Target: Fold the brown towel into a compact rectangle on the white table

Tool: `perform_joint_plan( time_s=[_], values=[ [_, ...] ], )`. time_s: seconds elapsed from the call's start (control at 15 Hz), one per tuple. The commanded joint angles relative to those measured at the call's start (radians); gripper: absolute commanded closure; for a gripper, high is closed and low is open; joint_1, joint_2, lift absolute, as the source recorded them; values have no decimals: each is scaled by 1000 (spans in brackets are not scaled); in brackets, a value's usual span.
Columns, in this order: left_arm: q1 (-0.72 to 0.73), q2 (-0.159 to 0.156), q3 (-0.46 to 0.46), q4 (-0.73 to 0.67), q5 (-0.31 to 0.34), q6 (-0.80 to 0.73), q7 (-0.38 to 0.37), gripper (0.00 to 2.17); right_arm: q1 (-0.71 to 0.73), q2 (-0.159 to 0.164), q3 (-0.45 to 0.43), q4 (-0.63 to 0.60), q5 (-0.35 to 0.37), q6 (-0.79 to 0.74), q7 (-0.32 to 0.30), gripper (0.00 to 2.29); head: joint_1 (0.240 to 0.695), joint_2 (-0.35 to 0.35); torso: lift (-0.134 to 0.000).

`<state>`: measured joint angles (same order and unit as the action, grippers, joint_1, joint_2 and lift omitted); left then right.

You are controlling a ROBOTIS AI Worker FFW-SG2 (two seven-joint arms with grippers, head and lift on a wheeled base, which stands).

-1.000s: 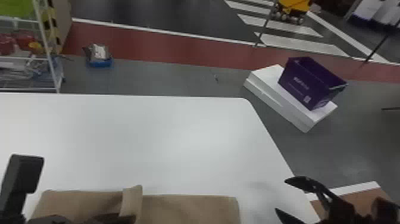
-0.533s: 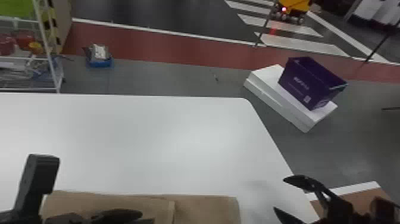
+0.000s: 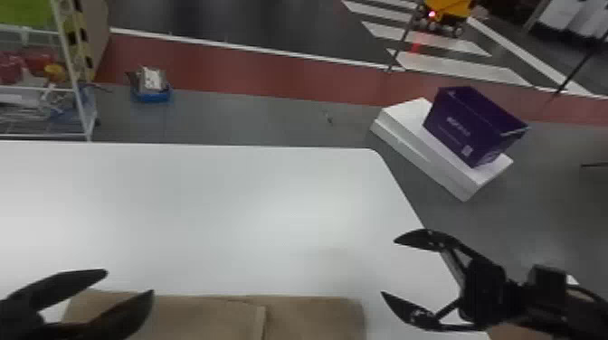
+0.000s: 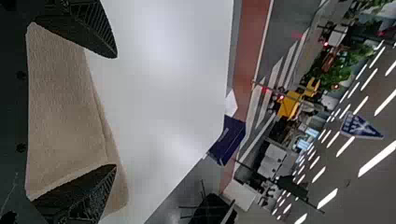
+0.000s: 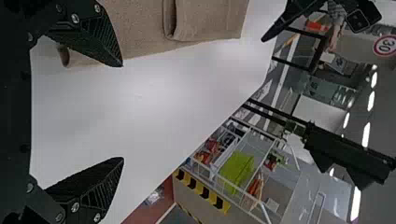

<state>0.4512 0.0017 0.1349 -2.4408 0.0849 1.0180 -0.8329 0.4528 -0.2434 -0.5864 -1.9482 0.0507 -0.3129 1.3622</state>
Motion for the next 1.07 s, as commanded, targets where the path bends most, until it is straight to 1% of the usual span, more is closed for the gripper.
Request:
perform_joint_plan(
  time_s=[0.0, 0.07, 0.13, 0.2, 0.33, 0.4, 0.47, 0.53, 0.6, 0.73, 0.8, 0.87, 0.93, 1.0],
  values=[
    [4, -4, 160, 52, 82, -68, 20, 22, -22, -10, 105, -126, 139, 9, 5, 164, 695, -350, -123],
    [4, -4, 216, 82, 108, -120, 34, 19, -29, -30, 146, -166, 192, 27, 5, 164, 695, -280, -123],
    [4, -4, 259, 101, 122, -157, 43, 22, -29, -56, 181, -196, 221, 55, 5, 164, 695, -219, -123],
    [4, -4, 305, 123, 142, -193, 57, 22, -22, -82, 217, -236, 259, 79, 5, 164, 695, -96, -123],
    [29, -4, 348, 157, 197, -298, 110, 22, 4, -125, 273, -287, 333, 79, 5, 167, 695, 7, -123],
    [50, -4, 356, 164, 214, -387, 158, 22, 20, -154, 309, -302, 390, 73, 5, 167, 695, 46, -123],
    [66, -4, 356, 170, 225, -457, 198, 22, 38, -175, 330, -319, 429, 70, 5, 171, 695, 114, -123],
    [81, -4, 361, 170, 228, -512, 219, 22, 56, -200, 350, -336, 460, 64, 5, 171, 695, 147, -123],
    [86, -4, 368, 172, 237, -522, 224, 22, 63, -218, 362, -348, 478, 61, 5, 174, 695, 173, -123],
    [86, -4, 370, 193, 243, -565, 245, 22, 83, -257, 389, -377, 531, 61, 5, 191, 695, 204, -123],
    [86, -4, 370, 193, 250, -577, 255, 22, 99, -271, 401, -394, 554, 61, 5, 215, 695, 225, -123],
    [87, -4, 370, 197, 256, -586, 261, 22, 107, -278, 405, -403, 561, 61, 5, 218, 695, 233, -123],
    [87, -4, 370, 200, 257, -586, 262, 22, 107, -295, 422, -403, 581, 61, 5, 225, 695, 241, -123],
    [89, -4, 381, 200, 259, -601, 264, 22, 109, -304, 451, -403, 618, 61, 5, 282, 695, 246, -123]
  ],
)
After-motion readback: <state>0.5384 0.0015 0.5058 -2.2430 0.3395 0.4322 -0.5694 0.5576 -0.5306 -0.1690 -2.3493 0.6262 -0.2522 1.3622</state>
